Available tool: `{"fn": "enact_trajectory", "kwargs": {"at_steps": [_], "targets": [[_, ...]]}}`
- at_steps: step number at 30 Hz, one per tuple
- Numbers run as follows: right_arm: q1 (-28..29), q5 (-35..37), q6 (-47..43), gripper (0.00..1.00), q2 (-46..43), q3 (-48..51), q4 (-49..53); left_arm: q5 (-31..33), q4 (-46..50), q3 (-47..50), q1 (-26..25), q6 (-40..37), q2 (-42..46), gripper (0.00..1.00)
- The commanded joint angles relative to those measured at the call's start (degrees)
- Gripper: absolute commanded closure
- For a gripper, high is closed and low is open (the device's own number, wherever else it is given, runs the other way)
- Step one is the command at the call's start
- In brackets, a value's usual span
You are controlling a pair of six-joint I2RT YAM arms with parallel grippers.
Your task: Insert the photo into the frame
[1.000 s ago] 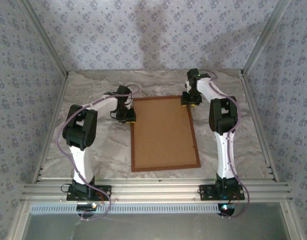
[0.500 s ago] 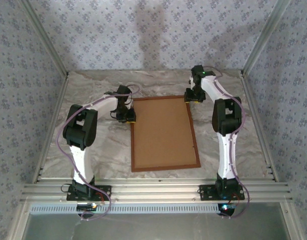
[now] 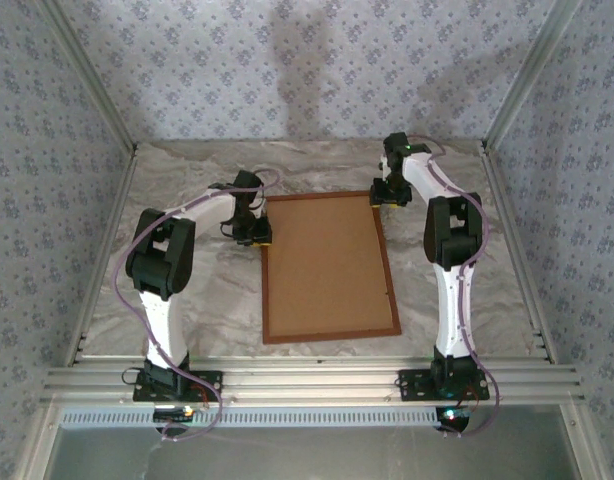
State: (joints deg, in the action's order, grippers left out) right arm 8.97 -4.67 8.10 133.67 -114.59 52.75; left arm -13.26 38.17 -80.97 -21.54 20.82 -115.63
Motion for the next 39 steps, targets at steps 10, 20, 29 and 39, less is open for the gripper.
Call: {"fn": "enact_trajectory", "kwargs": {"at_steps": [10, 20, 29, 39], "targets": [[1.09, -0.45, 0.25, 0.52, 3.51, -1.53, 1.58, 2.47, -0.37, 0.68, -0.70, -1.18, -3.74, 0.78], [2.62, -2.96, 1.39, 0.52, 7.17, -4.49, 4.72, 2.26, -0.70, 0.81, -0.78, -1.13, -3.90, 0.78], [4.09, -3.78, 2.71, 0.52, 8.43, -5.21, 5.23, 1.66, -1.05, 0.81, -0.79, -1.04, -3.89, 0.78], [5.14, -4.06, 2.60, 0.52, 9.14, -5.27, 5.44, 1.77, -1.04, 1.16, -0.71, -1.04, -3.72, 0.78]]}}
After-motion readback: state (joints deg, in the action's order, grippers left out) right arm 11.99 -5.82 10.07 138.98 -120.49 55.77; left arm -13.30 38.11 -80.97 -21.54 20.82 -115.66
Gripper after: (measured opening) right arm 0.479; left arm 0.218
